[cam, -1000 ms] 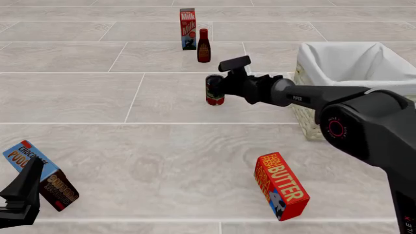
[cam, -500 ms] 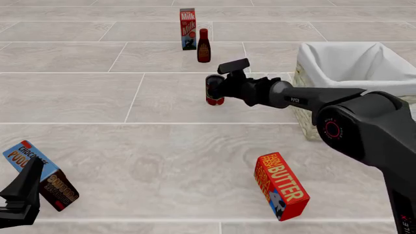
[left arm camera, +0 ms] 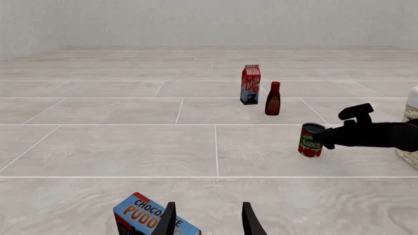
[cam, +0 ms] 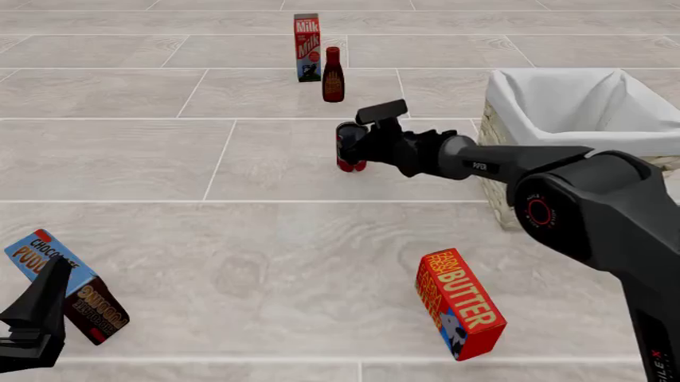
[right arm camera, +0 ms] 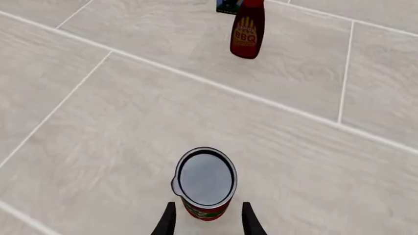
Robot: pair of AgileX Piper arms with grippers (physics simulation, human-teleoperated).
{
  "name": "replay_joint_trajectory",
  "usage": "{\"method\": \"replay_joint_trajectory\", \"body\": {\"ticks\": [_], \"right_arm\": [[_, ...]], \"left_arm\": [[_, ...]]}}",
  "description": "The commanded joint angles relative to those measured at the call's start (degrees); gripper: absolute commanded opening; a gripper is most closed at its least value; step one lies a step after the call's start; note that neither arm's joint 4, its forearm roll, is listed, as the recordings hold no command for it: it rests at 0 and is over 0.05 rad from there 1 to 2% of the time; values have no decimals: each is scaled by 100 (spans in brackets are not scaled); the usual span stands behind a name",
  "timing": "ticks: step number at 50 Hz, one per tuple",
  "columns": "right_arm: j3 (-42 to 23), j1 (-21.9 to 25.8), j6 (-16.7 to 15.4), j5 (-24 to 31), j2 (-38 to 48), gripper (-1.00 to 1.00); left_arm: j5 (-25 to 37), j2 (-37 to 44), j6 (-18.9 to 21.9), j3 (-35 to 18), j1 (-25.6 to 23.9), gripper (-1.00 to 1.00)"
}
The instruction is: Pick the tomato sauce and place it in the basket.
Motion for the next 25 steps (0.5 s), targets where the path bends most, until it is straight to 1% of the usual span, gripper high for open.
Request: {"method": "replay_joint_trajectory", "body": {"ticks": [1,25], "right_arm": [[-45,-8,27,-10,79,100],[-103,16,51,7,169,100]], "left_arm": [[0,0,0,0,0,100],[0,0,0,0,0,100]]}}
